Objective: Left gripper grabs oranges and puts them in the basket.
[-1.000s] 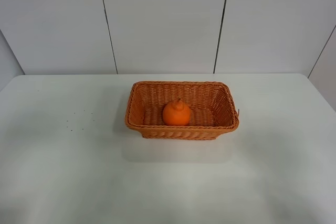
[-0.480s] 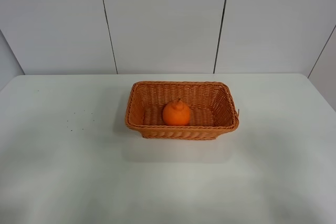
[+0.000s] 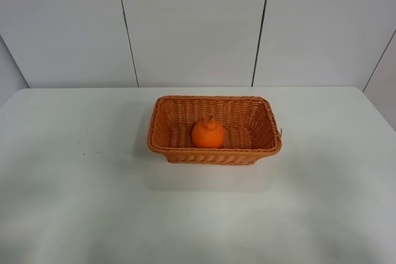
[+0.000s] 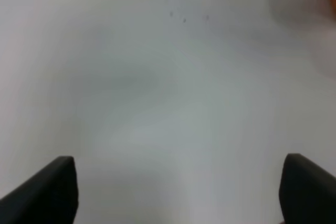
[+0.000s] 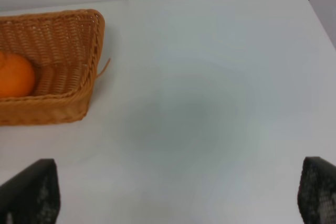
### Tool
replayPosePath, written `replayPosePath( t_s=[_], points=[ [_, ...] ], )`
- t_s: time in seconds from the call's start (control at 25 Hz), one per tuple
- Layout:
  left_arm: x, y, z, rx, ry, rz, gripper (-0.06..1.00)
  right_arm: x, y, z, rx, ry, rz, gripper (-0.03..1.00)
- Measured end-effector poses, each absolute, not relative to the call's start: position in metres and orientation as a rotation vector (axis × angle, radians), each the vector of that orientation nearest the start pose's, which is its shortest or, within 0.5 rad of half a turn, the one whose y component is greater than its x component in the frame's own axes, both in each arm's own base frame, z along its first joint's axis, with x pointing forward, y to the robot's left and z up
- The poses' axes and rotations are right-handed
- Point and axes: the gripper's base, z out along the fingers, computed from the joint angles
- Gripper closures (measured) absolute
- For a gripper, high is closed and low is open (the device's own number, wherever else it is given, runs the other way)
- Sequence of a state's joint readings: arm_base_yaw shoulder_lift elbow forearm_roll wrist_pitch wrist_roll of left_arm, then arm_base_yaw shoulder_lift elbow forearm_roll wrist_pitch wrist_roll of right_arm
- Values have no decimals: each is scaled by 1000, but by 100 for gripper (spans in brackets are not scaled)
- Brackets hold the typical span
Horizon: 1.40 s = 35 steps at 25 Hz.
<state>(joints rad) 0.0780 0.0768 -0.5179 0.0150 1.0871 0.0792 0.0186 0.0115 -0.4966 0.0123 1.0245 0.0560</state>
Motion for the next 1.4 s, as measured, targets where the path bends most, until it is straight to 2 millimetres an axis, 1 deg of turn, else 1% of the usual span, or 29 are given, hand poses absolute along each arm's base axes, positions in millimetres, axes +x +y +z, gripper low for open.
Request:
replayPosePath(
  t_s=[0.8, 1.04, 1.4],
  points=[
    [4, 0, 280, -3, 2134, 90, 7, -1, 1, 279, 38, 2023, 62, 27],
    [-8, -1, 279, -3, 2052, 96, 7, -1, 1, 279, 38, 2023, 62, 27],
    [-8, -1, 279, -3, 2053, 95, 7, -1, 1, 279, 38, 2023, 62, 27]
  ],
)
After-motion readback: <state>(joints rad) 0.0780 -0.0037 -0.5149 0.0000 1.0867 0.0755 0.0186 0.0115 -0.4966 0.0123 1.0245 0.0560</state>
